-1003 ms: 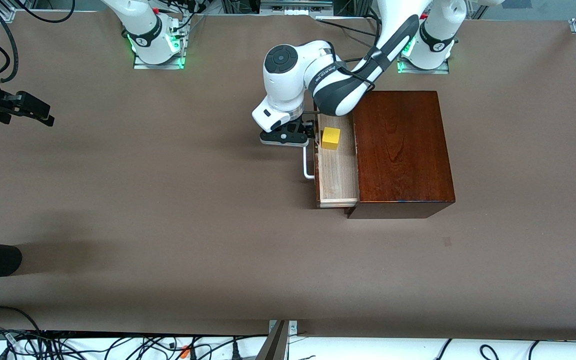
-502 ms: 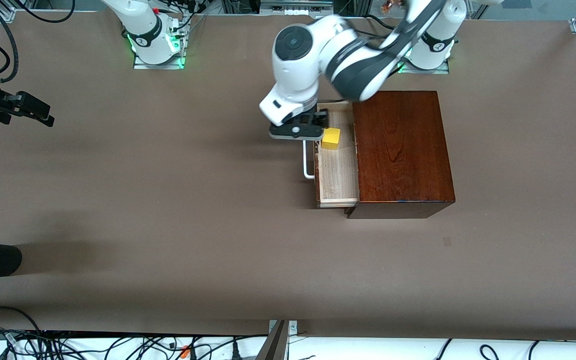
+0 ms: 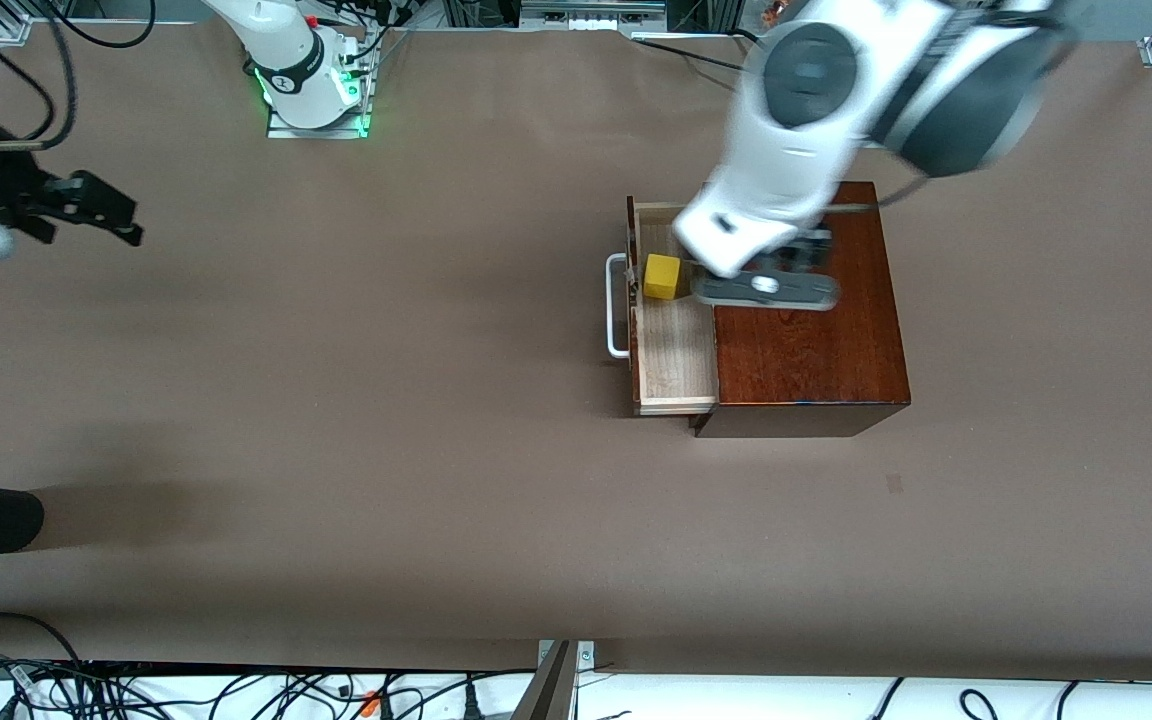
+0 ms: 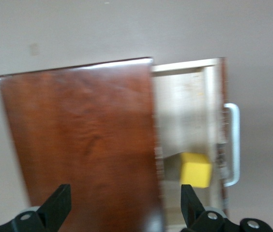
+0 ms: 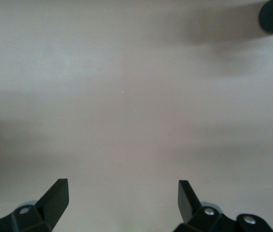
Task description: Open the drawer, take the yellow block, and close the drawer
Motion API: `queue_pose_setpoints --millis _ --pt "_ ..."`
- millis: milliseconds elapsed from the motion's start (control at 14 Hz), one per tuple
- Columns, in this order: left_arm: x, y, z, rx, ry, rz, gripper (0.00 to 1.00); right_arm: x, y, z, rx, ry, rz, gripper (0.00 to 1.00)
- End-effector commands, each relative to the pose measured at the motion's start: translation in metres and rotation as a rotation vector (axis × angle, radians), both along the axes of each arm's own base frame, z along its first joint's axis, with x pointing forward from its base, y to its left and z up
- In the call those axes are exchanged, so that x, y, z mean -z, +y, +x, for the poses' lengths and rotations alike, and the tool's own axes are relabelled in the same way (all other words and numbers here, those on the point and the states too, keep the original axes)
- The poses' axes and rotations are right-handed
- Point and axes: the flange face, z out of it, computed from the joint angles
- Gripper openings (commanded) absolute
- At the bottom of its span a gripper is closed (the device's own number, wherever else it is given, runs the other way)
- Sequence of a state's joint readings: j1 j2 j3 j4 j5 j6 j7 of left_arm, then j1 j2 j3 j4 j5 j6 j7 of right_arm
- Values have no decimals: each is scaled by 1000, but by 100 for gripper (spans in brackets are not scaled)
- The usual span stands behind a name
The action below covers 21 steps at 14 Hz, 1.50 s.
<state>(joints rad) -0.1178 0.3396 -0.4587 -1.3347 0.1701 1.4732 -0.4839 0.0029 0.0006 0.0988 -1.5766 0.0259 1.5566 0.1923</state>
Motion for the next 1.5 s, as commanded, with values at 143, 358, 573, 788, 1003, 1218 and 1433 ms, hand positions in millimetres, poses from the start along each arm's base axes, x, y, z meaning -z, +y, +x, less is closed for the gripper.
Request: queue_pose_setpoints --millis 143,358,573,788,1003,1218,1433 --pt "-43 109 16 32 33 -45 100 -36 116 -29 225 -24 51 100" --pt "-62 164 10 27 17 -80 100 -23 192 -46 471 5 63 100" --pt "-72 217 4 -4 -19 -80 100 -6 280 -66 715 10 122 100" --pt "-65 256 -4 -23 -132 -91 100 31 356 -82 979 61 154 100" --pt "-65 265 -11 2 -108 -90 100 63 417 -98 1225 108 206 99" --pt "-70 267 -11 -4 -88 -87 100 84 469 -102 1352 156 203 99" --pt "-72 266 -13 -4 -84 -87 100 111 512 -95 1463 201 205 99"
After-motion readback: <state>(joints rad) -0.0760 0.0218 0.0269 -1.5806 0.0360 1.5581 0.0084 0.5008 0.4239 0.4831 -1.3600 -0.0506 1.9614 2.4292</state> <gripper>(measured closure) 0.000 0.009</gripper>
